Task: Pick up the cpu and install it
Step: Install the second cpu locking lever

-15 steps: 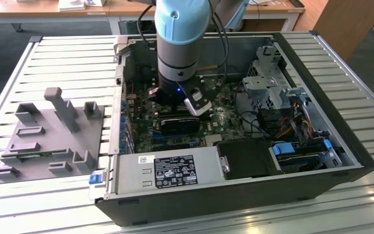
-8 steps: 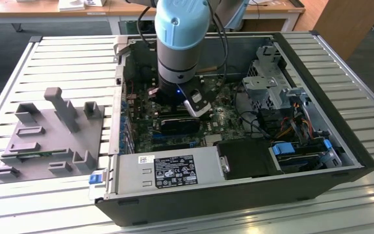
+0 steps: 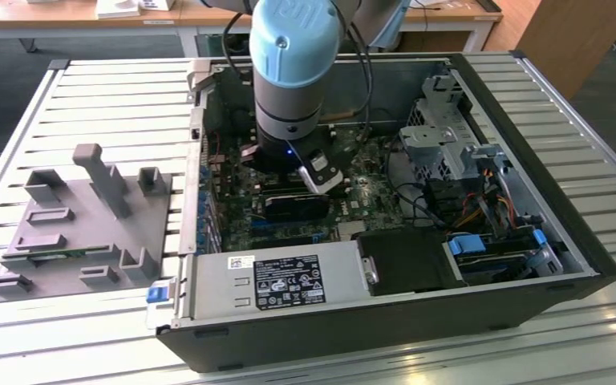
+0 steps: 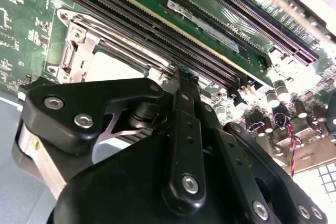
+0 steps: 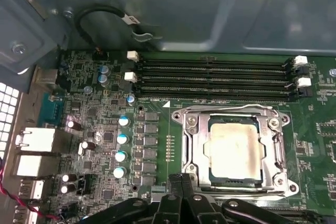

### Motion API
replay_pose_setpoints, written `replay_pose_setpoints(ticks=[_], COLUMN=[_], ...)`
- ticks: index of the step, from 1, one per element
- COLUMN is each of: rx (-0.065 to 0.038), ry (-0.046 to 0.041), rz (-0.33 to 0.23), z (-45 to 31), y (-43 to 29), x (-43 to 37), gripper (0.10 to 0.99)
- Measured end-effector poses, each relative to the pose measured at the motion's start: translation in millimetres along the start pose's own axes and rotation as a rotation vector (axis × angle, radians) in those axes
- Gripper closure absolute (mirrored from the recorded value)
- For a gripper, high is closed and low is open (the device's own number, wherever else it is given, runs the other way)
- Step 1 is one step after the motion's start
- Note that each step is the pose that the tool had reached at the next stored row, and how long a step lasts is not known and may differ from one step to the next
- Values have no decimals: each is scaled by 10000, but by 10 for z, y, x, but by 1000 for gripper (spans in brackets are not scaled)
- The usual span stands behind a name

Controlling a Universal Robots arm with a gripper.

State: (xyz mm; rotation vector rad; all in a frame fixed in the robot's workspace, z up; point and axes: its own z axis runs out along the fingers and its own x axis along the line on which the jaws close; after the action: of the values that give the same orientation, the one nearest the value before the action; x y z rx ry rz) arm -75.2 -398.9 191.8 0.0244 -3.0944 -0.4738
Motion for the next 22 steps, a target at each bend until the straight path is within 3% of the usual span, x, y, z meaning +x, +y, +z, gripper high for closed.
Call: replay_pose_setpoints(ticks=[10,22], rx=[-75,-75], ry=[-1,-2], rz=[-2,0], z=[3,-161], y=[-2,50], x=[2,5], gripper=[980,980])
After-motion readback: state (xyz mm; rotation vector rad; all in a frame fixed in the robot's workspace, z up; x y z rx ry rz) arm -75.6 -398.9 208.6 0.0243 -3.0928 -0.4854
